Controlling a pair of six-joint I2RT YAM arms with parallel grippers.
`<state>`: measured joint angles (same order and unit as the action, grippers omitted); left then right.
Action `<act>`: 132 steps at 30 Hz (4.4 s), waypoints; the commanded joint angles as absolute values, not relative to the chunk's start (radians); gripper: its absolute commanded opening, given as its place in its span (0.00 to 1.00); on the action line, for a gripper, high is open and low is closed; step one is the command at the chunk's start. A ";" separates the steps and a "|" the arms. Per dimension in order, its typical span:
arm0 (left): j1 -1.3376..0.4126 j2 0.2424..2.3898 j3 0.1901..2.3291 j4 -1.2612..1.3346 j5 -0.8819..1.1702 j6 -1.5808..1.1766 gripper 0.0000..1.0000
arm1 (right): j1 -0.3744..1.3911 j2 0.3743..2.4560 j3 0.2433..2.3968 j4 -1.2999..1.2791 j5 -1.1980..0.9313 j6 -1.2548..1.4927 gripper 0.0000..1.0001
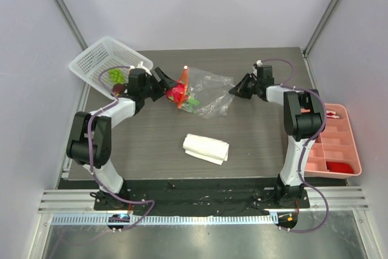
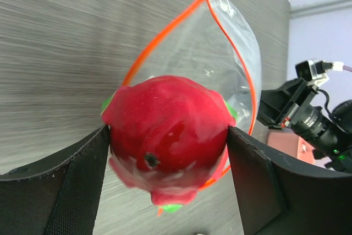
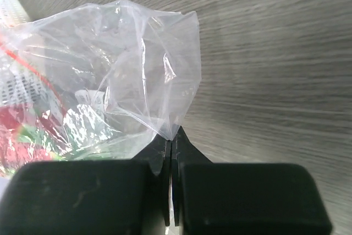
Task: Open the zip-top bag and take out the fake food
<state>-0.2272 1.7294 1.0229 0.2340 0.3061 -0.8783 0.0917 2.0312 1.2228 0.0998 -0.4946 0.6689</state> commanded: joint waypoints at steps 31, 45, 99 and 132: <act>-0.262 1.810 1.276 -0.401 -0.061 -1.454 1.00 | 0.205 1.770 1.374 -0.232 -0.152 0.465 0.79; -0.333 1.911 1.433 -0.503 -0.181 -1.784 1.00 | 0.259 1.730 1.345 -0.199 -0.133 0.443 0.79; -0.396 1.706 1.298 -0.296 -0.495 -1.386 0.00 | 0.259 1.683 1.289 -0.169 -0.097 0.425 0.79; 0.244 2.057 1.771 -0.172 -0.121 -1.463 0.00 | 0.374 1.531 1.190 -0.178 -0.101 0.428 0.79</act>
<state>0.2379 1.9877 1.6085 -0.2813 -0.1722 -1.3514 0.3599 1.5845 1.2034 -0.2028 -0.1070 0.4393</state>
